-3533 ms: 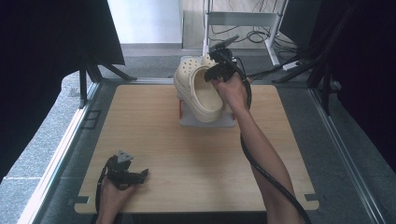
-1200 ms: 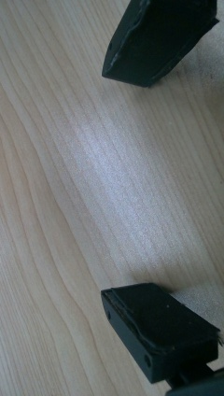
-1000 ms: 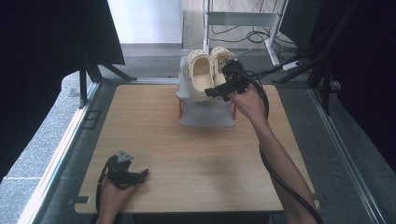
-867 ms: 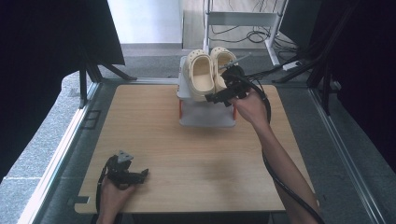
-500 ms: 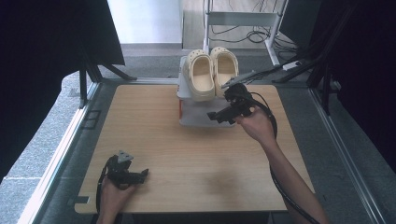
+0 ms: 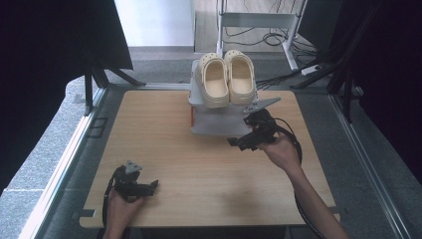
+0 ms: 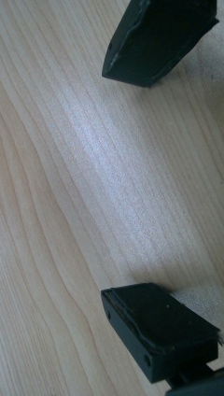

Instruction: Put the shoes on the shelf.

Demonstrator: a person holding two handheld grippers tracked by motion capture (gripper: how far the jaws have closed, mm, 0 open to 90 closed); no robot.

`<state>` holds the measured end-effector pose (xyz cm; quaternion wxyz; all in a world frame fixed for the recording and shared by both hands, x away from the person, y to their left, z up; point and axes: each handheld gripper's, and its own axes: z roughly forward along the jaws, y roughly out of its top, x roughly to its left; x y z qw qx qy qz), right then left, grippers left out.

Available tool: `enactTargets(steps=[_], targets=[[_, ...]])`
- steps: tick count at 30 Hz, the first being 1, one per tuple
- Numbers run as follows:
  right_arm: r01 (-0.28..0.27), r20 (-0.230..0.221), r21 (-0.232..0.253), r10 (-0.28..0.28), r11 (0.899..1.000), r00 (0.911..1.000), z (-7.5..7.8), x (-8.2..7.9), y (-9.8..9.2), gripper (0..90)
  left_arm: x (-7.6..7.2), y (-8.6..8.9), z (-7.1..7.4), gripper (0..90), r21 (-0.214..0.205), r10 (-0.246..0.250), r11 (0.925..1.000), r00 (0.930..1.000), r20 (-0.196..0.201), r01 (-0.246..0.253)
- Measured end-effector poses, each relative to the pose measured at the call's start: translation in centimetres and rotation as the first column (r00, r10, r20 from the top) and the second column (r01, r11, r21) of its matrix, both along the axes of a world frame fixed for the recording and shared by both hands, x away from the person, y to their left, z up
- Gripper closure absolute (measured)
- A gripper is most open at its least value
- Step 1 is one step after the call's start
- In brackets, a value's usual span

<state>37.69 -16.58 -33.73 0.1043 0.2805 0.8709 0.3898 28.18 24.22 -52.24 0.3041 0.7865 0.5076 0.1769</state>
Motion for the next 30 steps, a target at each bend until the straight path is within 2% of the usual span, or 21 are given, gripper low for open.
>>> enactTargets(steps=[17, 30], targets=[[0.008, -0.016, 0.005, -0.008, 1.0, 0.9998, -3.7, -3.4, -3.5, 2.4, 0.0, 0.0, 0.0, 0.0, -0.002, 0.005, 1.0, 1.0, -0.001, -0.005], [0.019, -0.019, 0.023, -0.018, 1.0, 0.9997, -6.6, -5.0, -4.8, 2.8, -0.1, 0.0, 0.0, 0.0, 0.0, 0.005, 1.0, 1.0, -0.002, -0.005]])
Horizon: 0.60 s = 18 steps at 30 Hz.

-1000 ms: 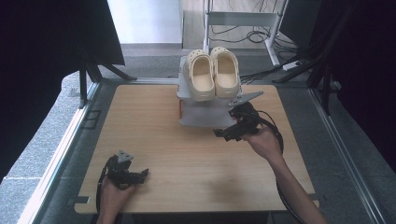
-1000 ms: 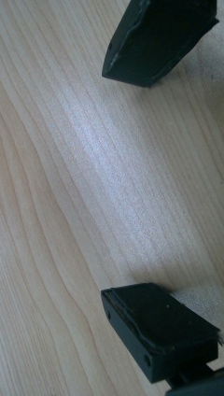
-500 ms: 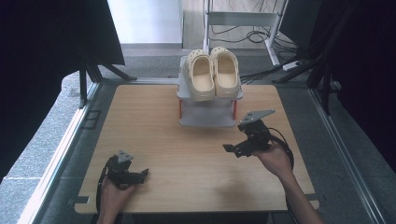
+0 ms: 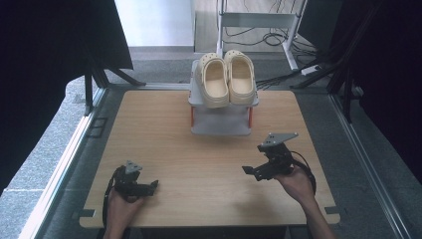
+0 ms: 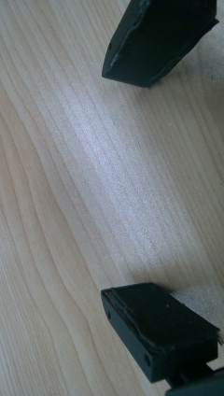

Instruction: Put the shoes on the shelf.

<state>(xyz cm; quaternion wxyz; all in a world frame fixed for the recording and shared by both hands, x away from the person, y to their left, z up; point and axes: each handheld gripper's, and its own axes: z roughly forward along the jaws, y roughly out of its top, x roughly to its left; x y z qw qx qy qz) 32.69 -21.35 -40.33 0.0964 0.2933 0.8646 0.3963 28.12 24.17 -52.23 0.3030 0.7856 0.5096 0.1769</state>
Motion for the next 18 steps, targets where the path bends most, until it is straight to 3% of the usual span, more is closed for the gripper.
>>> enactTargets(steps=[18], targets=[[-0.01, -0.007, -0.012, 0.01, 1.0, 0.9999, -4.5, -1.2, 0.6, 3.9, 0.0, 0.0, 0.0, 0.0, -0.001, 0.002, 1.0, 1.0, 0.001, -0.002]])
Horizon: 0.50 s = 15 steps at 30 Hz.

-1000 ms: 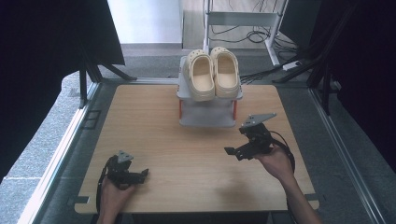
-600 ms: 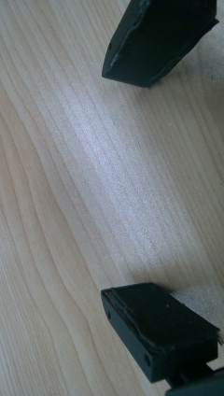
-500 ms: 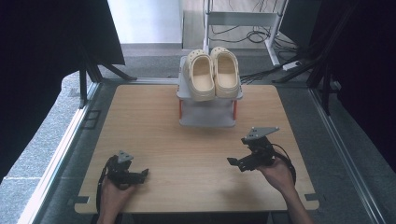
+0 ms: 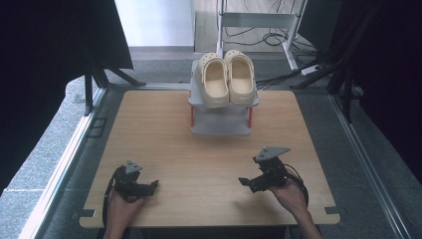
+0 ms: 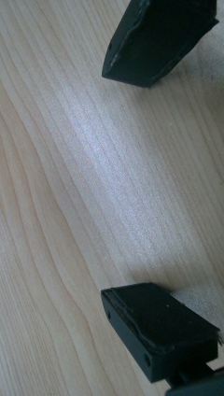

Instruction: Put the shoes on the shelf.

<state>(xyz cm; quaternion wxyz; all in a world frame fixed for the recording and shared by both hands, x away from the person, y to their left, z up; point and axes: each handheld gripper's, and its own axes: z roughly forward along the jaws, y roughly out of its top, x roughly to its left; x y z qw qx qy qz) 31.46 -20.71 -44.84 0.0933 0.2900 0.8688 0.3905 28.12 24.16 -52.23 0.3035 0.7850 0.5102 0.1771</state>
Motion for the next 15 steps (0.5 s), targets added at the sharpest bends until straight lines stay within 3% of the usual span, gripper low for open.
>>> enactTargets(steps=[15], targets=[[0.036, -0.027, -0.006, -0.036, 0.999, 0.999, -4.4, -0.1, -0.1, 3.8, 0.0, 0.0, 0.0, 0.0, 0.0, 0.0, 1.0, 1.0, 0.0, 0.0]])
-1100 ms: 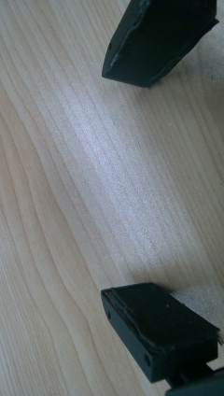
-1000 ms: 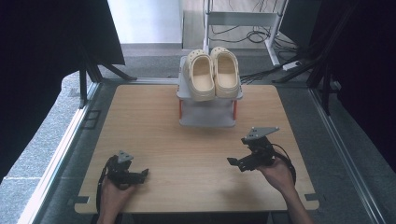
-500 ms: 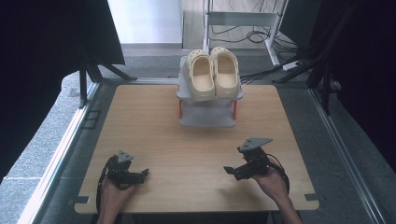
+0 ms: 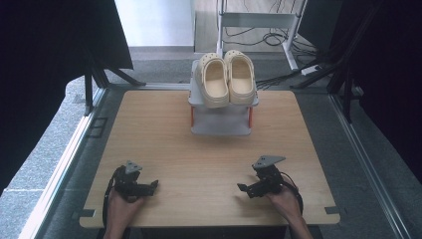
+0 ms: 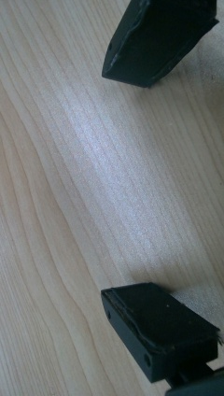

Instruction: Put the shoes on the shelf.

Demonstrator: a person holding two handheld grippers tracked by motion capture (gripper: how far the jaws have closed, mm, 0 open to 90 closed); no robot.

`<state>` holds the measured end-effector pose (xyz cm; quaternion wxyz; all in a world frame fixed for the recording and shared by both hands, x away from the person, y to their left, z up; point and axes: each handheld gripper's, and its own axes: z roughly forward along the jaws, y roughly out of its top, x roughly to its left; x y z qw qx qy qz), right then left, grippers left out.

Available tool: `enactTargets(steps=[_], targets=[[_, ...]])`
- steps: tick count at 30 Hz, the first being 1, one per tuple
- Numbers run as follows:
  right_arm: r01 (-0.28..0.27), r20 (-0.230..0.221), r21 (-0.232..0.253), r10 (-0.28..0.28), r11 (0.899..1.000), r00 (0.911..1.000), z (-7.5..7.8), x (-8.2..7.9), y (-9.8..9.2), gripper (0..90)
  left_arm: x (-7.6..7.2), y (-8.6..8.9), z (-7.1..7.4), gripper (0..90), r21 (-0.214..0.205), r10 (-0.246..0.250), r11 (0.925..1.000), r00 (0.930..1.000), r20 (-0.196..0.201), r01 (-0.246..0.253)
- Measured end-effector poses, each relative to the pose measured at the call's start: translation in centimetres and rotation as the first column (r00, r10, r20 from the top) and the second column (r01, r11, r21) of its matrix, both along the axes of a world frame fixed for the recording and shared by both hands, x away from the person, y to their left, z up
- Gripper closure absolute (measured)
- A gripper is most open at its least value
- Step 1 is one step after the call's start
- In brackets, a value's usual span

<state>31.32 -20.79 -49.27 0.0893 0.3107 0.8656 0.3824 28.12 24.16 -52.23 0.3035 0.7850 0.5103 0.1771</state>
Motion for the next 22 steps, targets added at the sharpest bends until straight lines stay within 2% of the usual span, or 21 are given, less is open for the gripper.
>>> enactTargets(steps=[10, 12, 15, 19, 22], targets=[[0.007, -0.015, -0.012, -0.007, 1.0, 0.9999, -2.3, -0.1, 0.4, 2.8, 0.0, 0.0, 0.0, 0.0, 0.0, 0.0, 1.0, 1.0, 0.0, 0.0], [0.006, 0.01, -0.016, -0.006, 1.0, 0.9999, -2.6, -0.2, 0.5, 3.0, 0.0, 0.0, 0.0, 0.0, 0.0, 0.0, 1.0, 1.0, 0.0, 0.0], [0.007, 0.02, -0.027, -0.006, 1.0, 0.9998, -2.6, -0.3, 0.6, 3.0, 0.0, 0.0, 0.0, 0.0, 0.0, 0.0, 1.0, 1.0, 0.0, 0.0], [0.018, 0.048, -0.068, -0.014, 0.998, 0.9988, -2.7, -0.6, 0.9, 2.6, 0.0, 0.0, 0.0, 0.0, 0.001, -0.001, 1.0, 1.0, 0.0, 0.001], [0.017, 0.046, -0.068, -0.014, 0.998, 0.9988, -2.7, -0.6, 0.9, 2.6, 0.0, 0.0, 0.0, 0.0, -0.001, 0.0, 1.0, 1.0, -0.001, 0.0]])
